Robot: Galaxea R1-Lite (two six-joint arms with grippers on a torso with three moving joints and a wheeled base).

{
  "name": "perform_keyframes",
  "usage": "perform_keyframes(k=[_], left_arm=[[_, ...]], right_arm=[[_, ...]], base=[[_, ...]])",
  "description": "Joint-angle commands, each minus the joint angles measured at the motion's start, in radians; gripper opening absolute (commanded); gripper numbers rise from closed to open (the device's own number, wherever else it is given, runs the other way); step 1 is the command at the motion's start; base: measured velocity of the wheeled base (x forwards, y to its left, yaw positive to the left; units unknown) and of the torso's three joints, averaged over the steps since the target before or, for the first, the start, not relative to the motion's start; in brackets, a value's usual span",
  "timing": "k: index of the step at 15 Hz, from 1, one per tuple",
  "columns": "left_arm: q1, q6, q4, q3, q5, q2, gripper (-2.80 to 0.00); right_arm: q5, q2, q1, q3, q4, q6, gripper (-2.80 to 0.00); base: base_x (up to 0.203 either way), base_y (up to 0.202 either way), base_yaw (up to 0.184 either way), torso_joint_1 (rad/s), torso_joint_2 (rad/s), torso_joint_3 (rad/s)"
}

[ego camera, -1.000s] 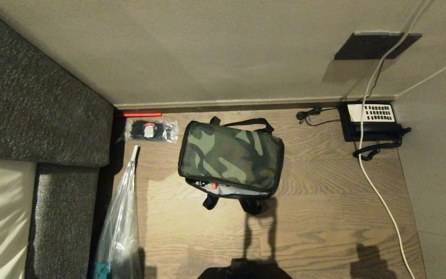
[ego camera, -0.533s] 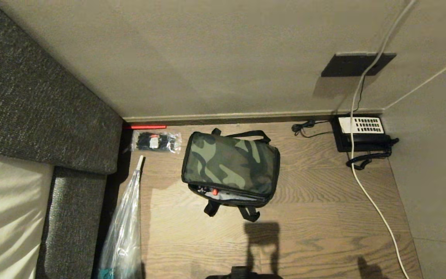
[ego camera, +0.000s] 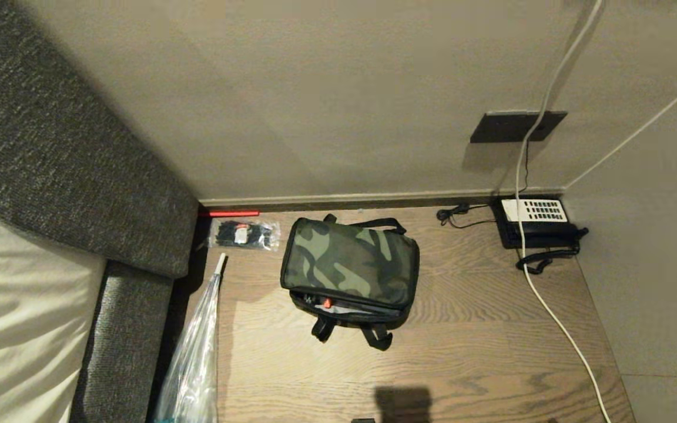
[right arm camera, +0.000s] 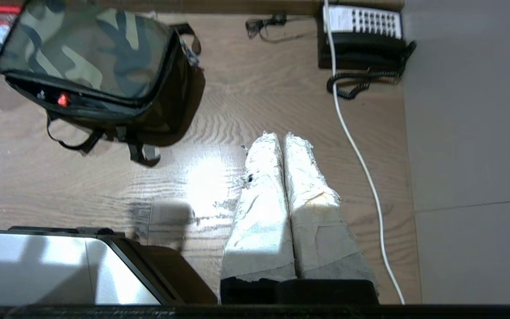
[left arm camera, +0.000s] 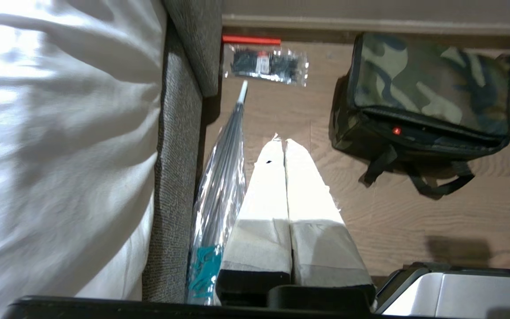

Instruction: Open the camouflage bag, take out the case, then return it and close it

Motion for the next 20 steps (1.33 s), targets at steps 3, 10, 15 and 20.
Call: perform_keyframes(k=[3,10,15,20], left_arm=[[0.001,-0.001,0.000,0.003,0.001,-0.002,-2.80],[0.002,-0.001,0.000,0.003,0.001,-0.002,-2.80],[0.000,0.000,0.000,0.003,0.001,-0.002,-2.80],[0.002,-0.002,0.000,0.003,0.001,-0.002,-2.80]], right_arm=[[0.000,-0.001,0.000,0.000,0.000,-0.001,-2.80],[-0.003,-0.001,0.000,0.000,0.001,0.019,-2.80],[-0.003,-0.001,0.000,0.000,0.000,0.019,-2.80],[-0.003,-0.001,0.000,0.000,-0.002,0.018,-2.80]], base=[[0.000,0.000,0.000,-0.001,0.00,0.201],[0.000,0.000,0.000,0.002,0.00,0.205],[0.000,0.000,0.000,0.001,0.00,0.203],[0.000,0.000,0.000,0.002,0.01,0.204]])
